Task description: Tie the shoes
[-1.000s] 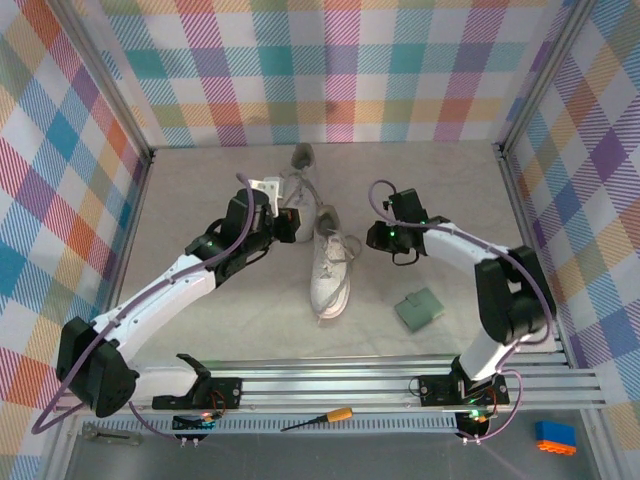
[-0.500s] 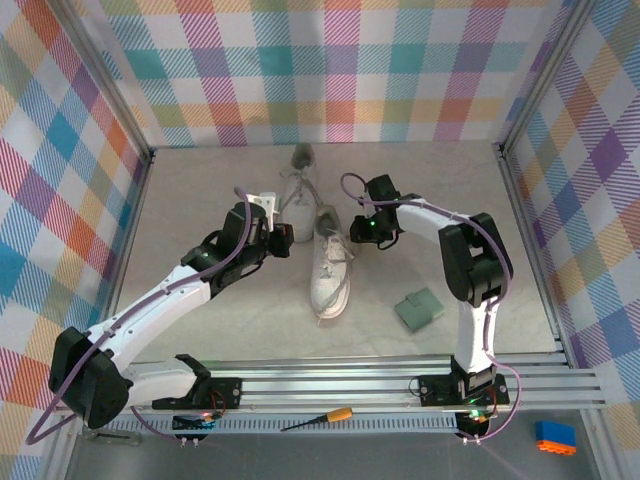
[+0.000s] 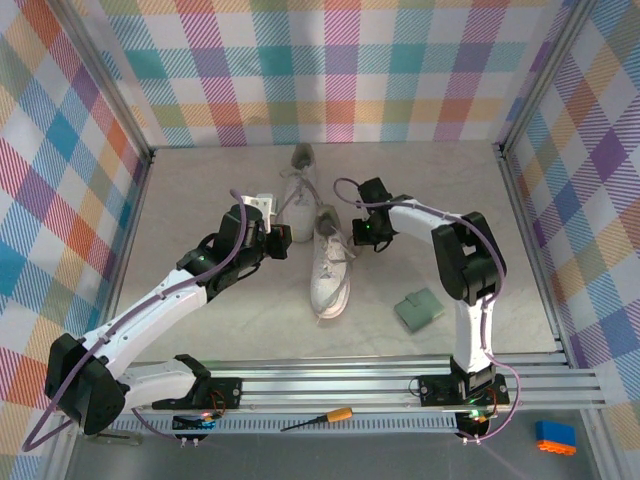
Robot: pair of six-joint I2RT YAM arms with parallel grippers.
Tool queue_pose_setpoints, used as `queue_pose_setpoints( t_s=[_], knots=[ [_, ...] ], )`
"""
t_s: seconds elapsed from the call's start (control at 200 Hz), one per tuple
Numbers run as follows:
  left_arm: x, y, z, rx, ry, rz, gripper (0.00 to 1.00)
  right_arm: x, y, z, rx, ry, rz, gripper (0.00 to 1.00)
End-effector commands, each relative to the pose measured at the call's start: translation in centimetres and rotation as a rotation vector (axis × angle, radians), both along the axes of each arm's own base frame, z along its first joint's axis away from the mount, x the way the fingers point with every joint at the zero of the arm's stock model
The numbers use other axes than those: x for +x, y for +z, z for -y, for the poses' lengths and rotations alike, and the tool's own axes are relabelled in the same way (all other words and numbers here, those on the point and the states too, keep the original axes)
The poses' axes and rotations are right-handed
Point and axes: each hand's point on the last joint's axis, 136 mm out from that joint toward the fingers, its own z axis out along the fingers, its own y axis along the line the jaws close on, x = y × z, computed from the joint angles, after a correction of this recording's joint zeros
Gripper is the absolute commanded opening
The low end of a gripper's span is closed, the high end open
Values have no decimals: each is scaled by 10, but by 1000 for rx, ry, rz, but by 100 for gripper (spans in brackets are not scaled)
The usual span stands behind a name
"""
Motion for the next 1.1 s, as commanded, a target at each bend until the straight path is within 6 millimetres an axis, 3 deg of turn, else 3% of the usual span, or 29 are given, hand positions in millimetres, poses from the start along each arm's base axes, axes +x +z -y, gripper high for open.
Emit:
queue_pose_setpoints(
  t_s=[0.0,0.165,0.415,0.635,0.735,0.885,0.985,1.1],
  knots=[
    [-3,5,-3,2,5,20,7,-5,29,22,-27,-96,95,0],
    [-6,3,1,-3,-30,24,7,-32,49,42,6,-186,152,0],
    [-9,-2,18,-21,-120,8,7,-81,48,63,53,-265,117,0],
    [-8,-6,27,-24,-153,-10,8,-115,28,56,41,-191,-42,0],
    [-8,-8,28,-21,-158,-18,9,-129,21,47,35,-128,-125,10],
    [-7,-7,24,-18,-136,-11,11,-117,36,59,-11,-156,10,25],
    [-5,-5,17,-15,-97,-3,13,-101,54,57,1,-145,109,26],
    [-3,-4,11,-13,-63,3,13,-79,68,37,34,-59,152,23]
  ],
)
